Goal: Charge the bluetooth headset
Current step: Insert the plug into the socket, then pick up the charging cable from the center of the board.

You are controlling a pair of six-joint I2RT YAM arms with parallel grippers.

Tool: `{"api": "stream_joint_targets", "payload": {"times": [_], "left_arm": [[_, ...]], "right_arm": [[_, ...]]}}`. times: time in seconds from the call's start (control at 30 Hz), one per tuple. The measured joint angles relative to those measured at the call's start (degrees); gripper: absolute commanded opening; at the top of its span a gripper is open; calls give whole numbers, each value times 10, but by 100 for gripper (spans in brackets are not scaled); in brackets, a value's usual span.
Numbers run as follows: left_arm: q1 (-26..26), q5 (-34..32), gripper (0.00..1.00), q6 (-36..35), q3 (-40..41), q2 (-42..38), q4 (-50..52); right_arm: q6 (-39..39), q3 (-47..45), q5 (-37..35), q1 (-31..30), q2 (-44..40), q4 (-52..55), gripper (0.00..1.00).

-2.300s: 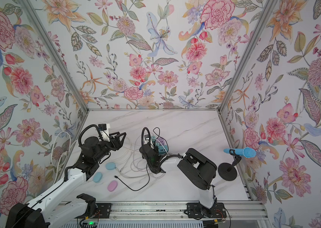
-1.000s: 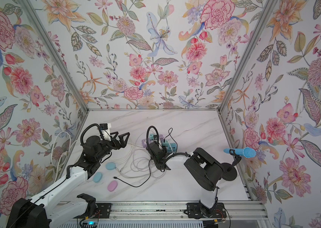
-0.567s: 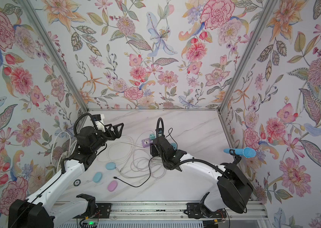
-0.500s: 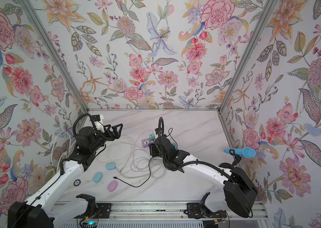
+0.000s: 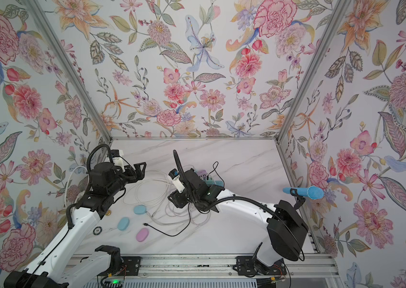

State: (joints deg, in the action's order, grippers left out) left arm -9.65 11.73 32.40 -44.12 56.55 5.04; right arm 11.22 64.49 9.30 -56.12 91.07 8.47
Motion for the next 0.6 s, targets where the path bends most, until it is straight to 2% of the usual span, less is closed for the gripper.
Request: {"api": "stream_joint_targets", "payload": {"times": [0.23, 0.5, 0.6], "left_arm": [[19, -19, 93, 19, 3, -13, 56], [79, -21, 93, 40, 16, 2, 121], [83, -21, 92, 41, 19, 2, 131]], "right_arm": [[-4, 70, 69, -30, 106, 7, 57], [-12, 95, 83, -65, 172, 10, 58], [-12, 103, 85, -70, 194, 10, 63]]}}
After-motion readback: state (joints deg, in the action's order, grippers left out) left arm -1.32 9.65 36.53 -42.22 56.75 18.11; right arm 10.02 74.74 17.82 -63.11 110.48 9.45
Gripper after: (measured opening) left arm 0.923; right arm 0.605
